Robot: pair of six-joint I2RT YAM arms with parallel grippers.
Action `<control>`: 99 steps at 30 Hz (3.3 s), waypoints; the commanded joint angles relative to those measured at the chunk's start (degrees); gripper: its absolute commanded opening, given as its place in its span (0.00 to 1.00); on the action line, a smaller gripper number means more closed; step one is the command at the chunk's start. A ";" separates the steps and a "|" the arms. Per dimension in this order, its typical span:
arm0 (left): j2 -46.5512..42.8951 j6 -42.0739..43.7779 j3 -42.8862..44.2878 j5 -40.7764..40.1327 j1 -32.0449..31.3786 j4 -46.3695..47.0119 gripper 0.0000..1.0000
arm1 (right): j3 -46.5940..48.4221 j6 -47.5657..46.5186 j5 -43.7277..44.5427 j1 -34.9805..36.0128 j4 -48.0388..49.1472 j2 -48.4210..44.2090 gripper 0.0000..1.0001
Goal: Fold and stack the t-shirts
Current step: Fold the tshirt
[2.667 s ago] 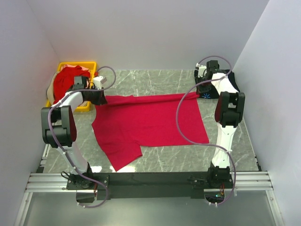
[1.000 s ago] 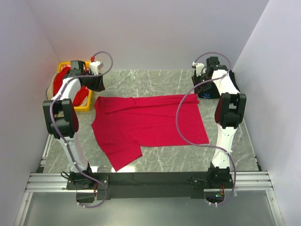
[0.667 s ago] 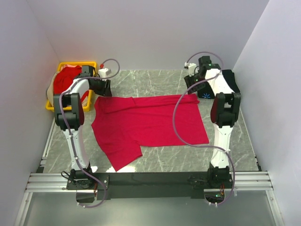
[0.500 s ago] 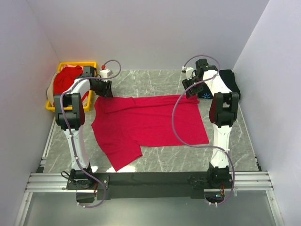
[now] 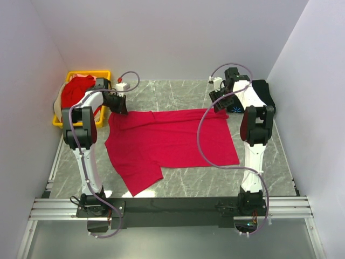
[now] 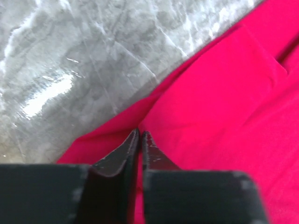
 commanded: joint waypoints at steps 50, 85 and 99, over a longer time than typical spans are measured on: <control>-25.54 27.51 -23.85 7.43 -3.12 -11.85 0.48 | -4.01 -4.96 2.18 -1.12 -0.74 -1.58 0.49; -10.69 2.28 -8.20 -10.14 0.57 9.60 0.54 | 1.17 -5.05 5.43 0.90 4.53 -3.60 0.53; -6.02 2.36 -5.12 -10.23 0.57 7.40 0.58 | 2.32 -8.47 10.00 4.07 7.17 4.66 0.53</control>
